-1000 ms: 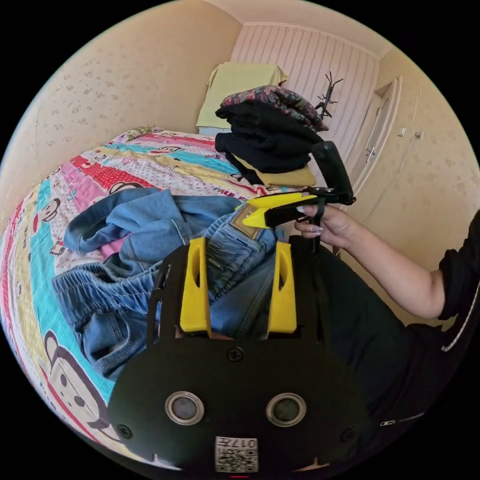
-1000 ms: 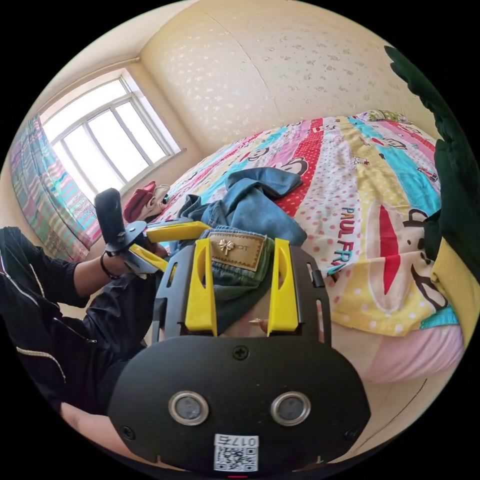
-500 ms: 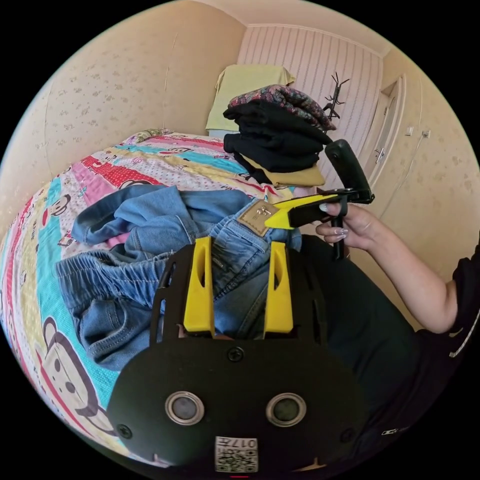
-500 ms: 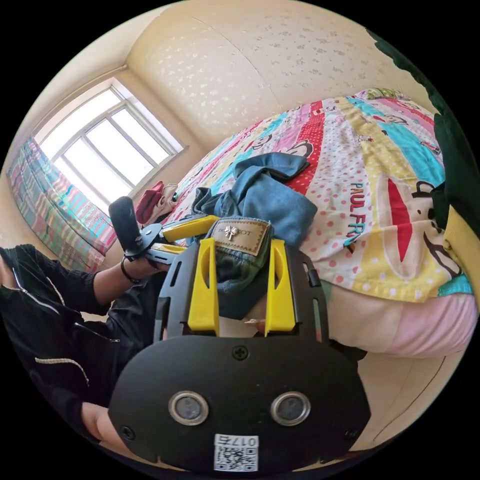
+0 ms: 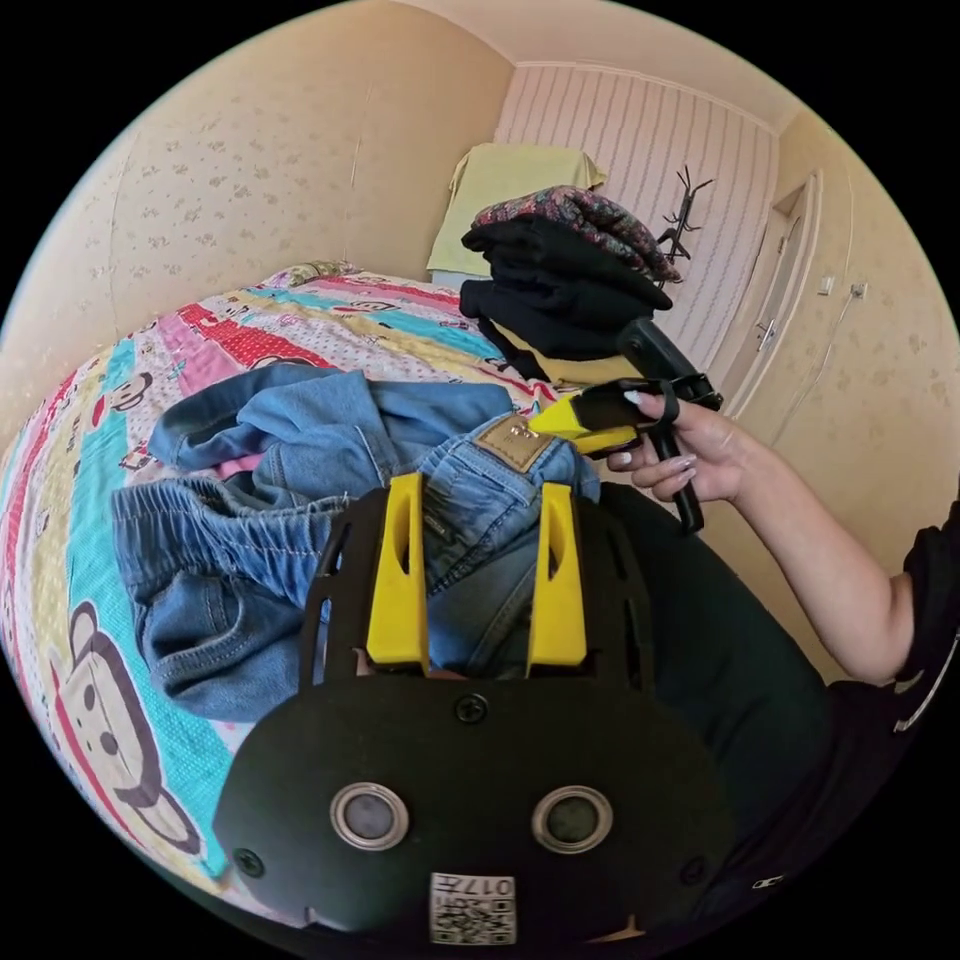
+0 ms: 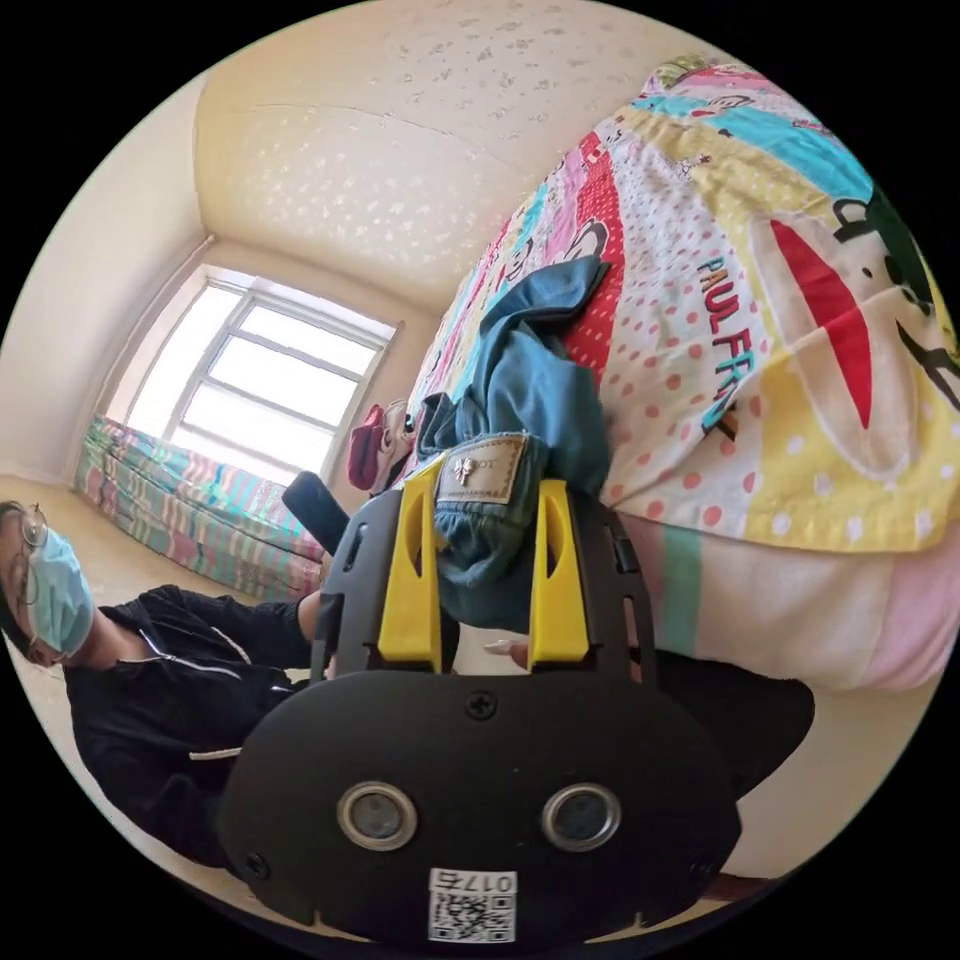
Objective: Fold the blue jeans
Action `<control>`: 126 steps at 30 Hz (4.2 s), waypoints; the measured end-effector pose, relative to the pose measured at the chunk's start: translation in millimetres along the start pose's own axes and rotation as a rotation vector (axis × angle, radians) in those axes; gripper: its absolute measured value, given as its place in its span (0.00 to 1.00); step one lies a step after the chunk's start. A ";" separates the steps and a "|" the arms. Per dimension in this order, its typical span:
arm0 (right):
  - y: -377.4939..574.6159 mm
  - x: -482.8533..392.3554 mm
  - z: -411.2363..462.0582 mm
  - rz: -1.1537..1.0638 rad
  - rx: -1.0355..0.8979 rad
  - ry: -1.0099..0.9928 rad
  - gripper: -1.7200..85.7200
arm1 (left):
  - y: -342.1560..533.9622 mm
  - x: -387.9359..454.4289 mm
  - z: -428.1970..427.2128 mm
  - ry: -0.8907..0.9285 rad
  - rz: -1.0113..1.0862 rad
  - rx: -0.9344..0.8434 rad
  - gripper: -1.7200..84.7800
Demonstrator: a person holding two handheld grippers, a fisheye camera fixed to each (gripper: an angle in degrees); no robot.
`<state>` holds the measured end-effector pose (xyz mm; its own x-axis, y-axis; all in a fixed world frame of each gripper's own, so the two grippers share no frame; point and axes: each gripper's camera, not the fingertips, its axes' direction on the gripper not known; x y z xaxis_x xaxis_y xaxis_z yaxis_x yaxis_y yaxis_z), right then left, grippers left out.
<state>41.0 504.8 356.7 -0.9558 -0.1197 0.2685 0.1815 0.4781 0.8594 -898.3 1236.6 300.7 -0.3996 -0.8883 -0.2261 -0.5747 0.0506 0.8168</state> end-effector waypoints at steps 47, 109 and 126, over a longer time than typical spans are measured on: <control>-25.7 -49.4 -39.1 -0.190 0.375 0.435 0.04 | -123.6 -50.6 102.5 0.012 -0.218 -0.189 0.18; -187.5 -964.2 -182.6 -1.438 0.767 0.784 0.07 | -457.5 732.7 -297.6 -1.081 0.372 1.073 0.08; -696.0 -414.1 40.7 -0.582 0.539 0.839 0.24 | -657.3 92.5 71.0 -1.117 -0.046 0.111 0.07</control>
<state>301.1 257.0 -370.3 -0.3716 -0.8879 0.2711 -0.5514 0.4460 0.7050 -608.3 1153.5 -294.7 -0.7604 0.0143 -0.6493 -0.6435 0.1183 0.7562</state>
